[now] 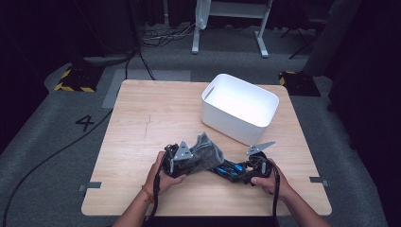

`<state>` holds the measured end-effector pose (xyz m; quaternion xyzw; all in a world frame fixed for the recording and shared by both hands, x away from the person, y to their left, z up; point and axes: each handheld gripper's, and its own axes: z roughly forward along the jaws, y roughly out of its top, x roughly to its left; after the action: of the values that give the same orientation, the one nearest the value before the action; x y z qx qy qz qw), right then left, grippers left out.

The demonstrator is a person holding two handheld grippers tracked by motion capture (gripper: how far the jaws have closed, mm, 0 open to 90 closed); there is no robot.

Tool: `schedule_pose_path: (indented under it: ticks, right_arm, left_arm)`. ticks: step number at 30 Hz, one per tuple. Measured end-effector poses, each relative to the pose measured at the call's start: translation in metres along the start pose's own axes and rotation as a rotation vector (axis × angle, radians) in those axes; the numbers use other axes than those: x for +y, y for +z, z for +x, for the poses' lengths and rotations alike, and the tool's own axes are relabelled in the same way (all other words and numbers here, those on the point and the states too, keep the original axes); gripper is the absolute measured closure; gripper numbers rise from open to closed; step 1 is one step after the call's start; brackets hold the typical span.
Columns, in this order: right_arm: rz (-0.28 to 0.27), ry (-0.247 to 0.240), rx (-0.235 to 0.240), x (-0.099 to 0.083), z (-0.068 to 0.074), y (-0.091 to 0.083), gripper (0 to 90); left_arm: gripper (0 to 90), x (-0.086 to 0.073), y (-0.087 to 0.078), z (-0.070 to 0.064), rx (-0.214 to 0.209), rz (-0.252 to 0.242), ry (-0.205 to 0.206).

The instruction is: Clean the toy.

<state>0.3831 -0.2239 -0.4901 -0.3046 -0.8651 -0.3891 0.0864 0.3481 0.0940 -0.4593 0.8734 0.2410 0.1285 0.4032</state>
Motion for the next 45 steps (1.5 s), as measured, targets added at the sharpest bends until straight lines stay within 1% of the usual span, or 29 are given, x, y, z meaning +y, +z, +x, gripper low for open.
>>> schedule_pose_path:
  ticks: [3, 4, 6, 8, 9, 11, 13, 14, 16, 17, 18, 19, 21, 22, 23, 26, 28, 29, 30, 31, 32, 33, 34, 35, 37, 39, 41, 44, 45]
  right_arm:
    - [0.002, 0.007, 0.007, 0.000, -0.001, -0.001, 24.6]
    - [0.001, 0.012, 0.007, 0.000, -0.001, -0.001, 24.6]
    - [0.003, 0.008, 0.003, 0.000, -0.001, -0.001, 24.6]
    - [0.003, 0.010, 0.000, 0.000, 0.000, 0.000, 24.6]
    - [0.000, 0.011, -0.001, 0.000, 0.000, 0.000, 24.6]
    - [-0.002, 0.011, -0.001, 0.000, 0.000, 0.000, 24.6]
    - [-0.004, 0.021, -0.001, 0.000, -0.001, -0.001, 24.6]
    - [-0.004, 0.021, -0.001, 0.000, -0.001, -0.001, 24.6]
    - [-0.024, 0.049, -0.001, -0.002, -0.004, -0.003, 24.6]
    - [-0.024, 0.049, -0.001, -0.002, -0.004, -0.003, 24.6]
    - [-0.027, 0.055, 0.000, -0.003, -0.005, -0.004, 24.6]
    - [-0.033, 0.061, 0.002, -0.003, -0.006, -0.004, 24.6]
    - [-0.032, 0.055, -0.008, -0.002, -0.005, -0.003, 24.7]
    - [-0.032, 0.055, -0.008, -0.002, -0.005, -0.003, 24.7]
    - [-0.030, 0.047, -0.015, -0.002, -0.004, -0.002, 24.7]
    - [-0.036, 0.058, -0.009, -0.002, -0.005, -0.003, 24.7]
    - [-0.036, 0.064, -0.006, -0.002, -0.005, -0.003, 24.7]
    - [-0.037, 0.060, -0.010, -0.002, -0.005, -0.002, 24.7]
    - [-0.034, 0.057, -0.013, -0.002, -0.004, -0.002, 24.7]
    - [-0.034, 0.057, -0.013, -0.002, -0.004, -0.002, 24.7]
    - [-0.035, 0.056, -0.017, -0.002, -0.004, -0.002, 24.8]
    - [-0.035, 0.057, -0.016, -0.002, -0.004, -0.002, 24.7]
    - [-0.036, 0.060, -0.015, -0.002, -0.004, -0.002, 24.7]
    - [-0.036, 0.060, -0.015, -0.002, -0.004, -0.002, 24.7]
    - [-0.038, 0.062, -0.015, -0.002, -0.004, -0.002, 24.8]
    - [-0.039, 0.067, -0.017, -0.002, -0.004, -0.002, 24.8]
    - [-0.040, 0.070, -0.016, -0.002, -0.005, -0.002, 24.7]
    - [-0.041, 0.070, -0.015, -0.002, -0.005, -0.003, 24.7]
    - [-0.042, 0.068, -0.015, -0.002, -0.005, -0.003, 24.7]
  left_arm:
    - [73.8, -0.005, -0.001, -0.004, -0.016, 0.049, 0.044]
    - [73.9, -0.006, 0.001, -0.008, -0.003, 0.072, 0.067]
    - [73.9, -0.006, 0.002, -0.009, 0.002, 0.083, 0.076]
    - [73.9, -0.005, 0.007, -0.013, 0.017, 0.116, 0.121]
    - [74.0, -0.005, 0.010, -0.015, 0.027, 0.132, 0.132]
    - [74.0, -0.004, 0.018, -0.020, 0.020, 0.147, 0.152]
    - [74.0, 0.001, 0.031, -0.031, 0.014, 0.135, 0.171]
    - [74.1, 0.001, 0.031, -0.031, 0.014, 0.135, 0.171]
    - [74.2, 0.009, 0.038, -0.039, -0.014, 0.086, 0.167]
    - [74.3, 0.009, 0.038, -0.039, -0.014, 0.086, 0.167]
    - [74.3, 0.012, 0.040, -0.043, -0.033, 0.066, 0.172]
    - [74.4, 0.013, 0.042, -0.045, -0.062, 0.048, 0.171]
    - [74.3, 0.019, 0.046, -0.056, -0.127, 0.026, 0.191]
    - [74.3, 0.020, 0.048, -0.059, -0.144, 0.027, 0.196]
    - [74.2, 0.022, 0.052, -0.066, -0.144, 0.045, 0.222]
    - [74.5, 0.021, 0.052, -0.062, -0.149, 0.043, 0.206]
    - [74.9, 0.017, 0.052, -0.055, -0.105, 0.075, 0.215]
    - [74.9, 0.017, 0.052, -0.055, -0.105, 0.075, 0.215]
    - [75.0, 0.012, 0.051, -0.050, -0.061, 0.100, 0.229]
    - [75.2, 0.012, 0.051, -0.050, -0.061, 0.100, 0.229]
    - [75.2, 0.007, 0.048, -0.041, -0.039, 0.107, 0.202]
    - [75.2, 0.005, 0.046, -0.037, -0.018, 0.114, 0.186]
    - [75.2, 0.004, 0.044, -0.033, 0.010, 0.117, 0.187]
    - [75.2, 0.004, 0.044, -0.033, 0.010, 0.117, 0.187]
    - [75.3, -0.001, 0.039, -0.020, 0.062, 0.128, 0.166]
    - [75.2, -0.002, 0.037, -0.015, 0.105, 0.145, 0.167]
    - [75.2, -0.002, 0.036, -0.013, 0.110, 0.148, 0.157]
    - [75.3, -0.002, 0.031, -0.014, 0.150, 0.163, 0.174]
    - [75.3, -0.003, 0.027, -0.012, 0.174, 0.168, 0.167]
